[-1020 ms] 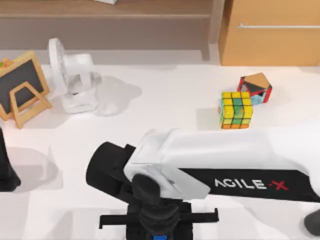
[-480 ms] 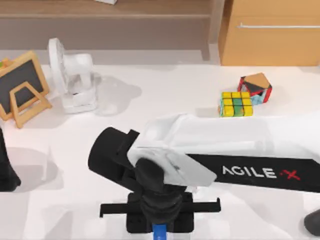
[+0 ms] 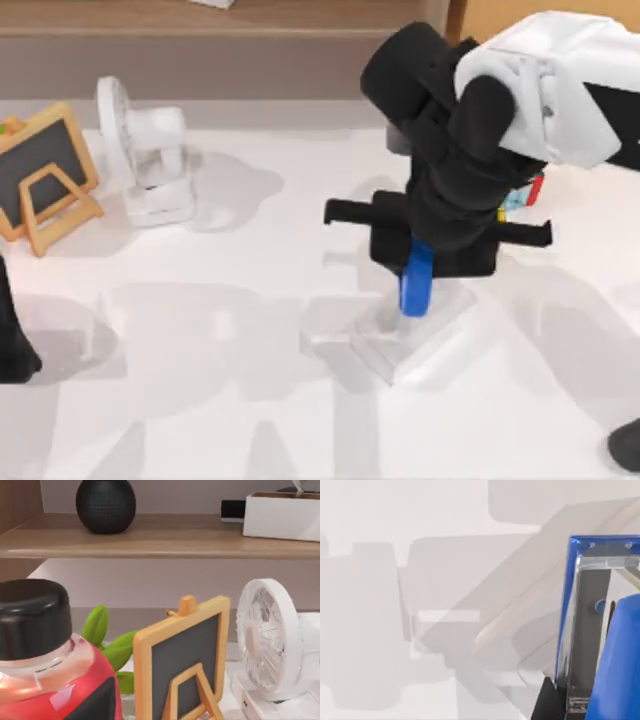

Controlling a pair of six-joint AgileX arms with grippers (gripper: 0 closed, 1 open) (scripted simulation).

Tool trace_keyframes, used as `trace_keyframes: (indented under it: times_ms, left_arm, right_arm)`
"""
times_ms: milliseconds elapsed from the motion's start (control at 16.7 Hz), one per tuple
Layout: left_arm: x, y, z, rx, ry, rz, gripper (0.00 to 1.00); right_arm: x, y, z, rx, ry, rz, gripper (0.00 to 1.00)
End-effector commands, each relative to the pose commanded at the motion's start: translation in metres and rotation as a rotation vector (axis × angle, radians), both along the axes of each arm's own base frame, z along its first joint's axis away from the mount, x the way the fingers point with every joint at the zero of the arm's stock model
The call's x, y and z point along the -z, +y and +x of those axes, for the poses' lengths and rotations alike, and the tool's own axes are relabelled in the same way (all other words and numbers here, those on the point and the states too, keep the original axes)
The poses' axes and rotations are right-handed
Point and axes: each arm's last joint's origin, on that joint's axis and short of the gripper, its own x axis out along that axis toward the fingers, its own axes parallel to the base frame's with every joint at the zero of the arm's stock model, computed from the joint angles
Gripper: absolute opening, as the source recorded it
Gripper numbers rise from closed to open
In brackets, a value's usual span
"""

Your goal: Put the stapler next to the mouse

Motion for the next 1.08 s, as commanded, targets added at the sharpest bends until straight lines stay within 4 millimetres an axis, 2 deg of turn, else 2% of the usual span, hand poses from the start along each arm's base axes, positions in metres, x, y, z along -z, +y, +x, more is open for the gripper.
trace_keyframes:
  times_ms: [120, 300, 480, 660, 900, 1080]
  left_arm:
    - [0.000, 0.000, 0.000, 0.000, 0.000, 0.000, 1.00]
    - [0.000, 0.000, 0.000, 0.000, 0.000, 0.000, 1.00]
    - [0.000, 0.000, 0.000, 0.000, 0.000, 0.000, 1.00]
    - [0.000, 0.000, 0.000, 0.000, 0.000, 0.000, 1.00]
    - [0.000, 0.000, 0.000, 0.000, 0.000, 0.000, 1.00]
    - [0.000, 0.000, 0.000, 0.000, 0.000, 0.000, 1.00]
  right_arm:
    - [-0.002, -0.029, 0.018, 0.028, -0.008, -0.001, 0.00]
    - [-0.002, -0.067, 0.036, 0.045, -0.014, -0.003, 0.00]
    - [0.008, -0.104, 0.049, 0.065, 0.008, -0.029, 0.00]
    - [0.019, -0.133, 0.058, 0.011, 0.026, -0.067, 0.00]
    - [0.043, -0.174, 0.064, -0.042, 0.119, -0.126, 0.00]
    - [0.051, -0.187, 0.061, -0.056, 0.156, -0.151, 0.00]
